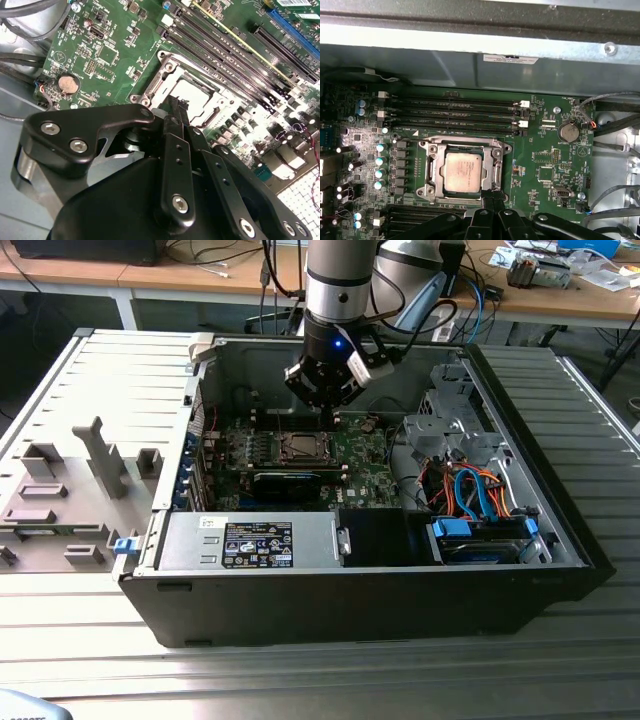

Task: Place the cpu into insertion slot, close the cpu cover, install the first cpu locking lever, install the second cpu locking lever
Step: 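Install the first cpu locking lever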

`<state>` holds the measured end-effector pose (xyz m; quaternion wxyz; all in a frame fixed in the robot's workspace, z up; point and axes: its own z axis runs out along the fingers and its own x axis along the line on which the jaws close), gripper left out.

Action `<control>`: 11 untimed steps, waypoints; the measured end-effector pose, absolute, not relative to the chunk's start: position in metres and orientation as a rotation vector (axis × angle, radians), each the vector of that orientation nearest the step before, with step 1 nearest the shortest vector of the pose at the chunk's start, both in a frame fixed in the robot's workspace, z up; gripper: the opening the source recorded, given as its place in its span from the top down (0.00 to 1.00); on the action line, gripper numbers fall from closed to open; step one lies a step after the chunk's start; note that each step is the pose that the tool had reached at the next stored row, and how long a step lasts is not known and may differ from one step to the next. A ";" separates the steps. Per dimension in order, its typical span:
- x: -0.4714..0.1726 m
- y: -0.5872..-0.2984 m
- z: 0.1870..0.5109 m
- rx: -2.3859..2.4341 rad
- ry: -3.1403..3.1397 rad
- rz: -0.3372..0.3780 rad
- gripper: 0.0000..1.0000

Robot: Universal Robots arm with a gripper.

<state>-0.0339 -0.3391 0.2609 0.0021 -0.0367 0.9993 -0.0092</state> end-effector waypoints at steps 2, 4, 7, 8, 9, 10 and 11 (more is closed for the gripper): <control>-0.034 -0.339 0.261 -0.120 3.135 -0.029 0.89; -0.034 -0.339 0.261 -0.125 3.135 -0.029 0.89; -0.034 -0.339 0.261 -0.132 3.134 -0.029 0.89; -0.034 -0.339 0.261 -0.133 3.134 -0.029 0.89; -0.034 -0.339 0.261 -0.136 3.134 -0.029 0.89; -0.034 -0.339 0.261 -0.138 3.134 -0.029 0.89; -0.034 -0.339 0.261 -0.140 3.134 -0.029 0.89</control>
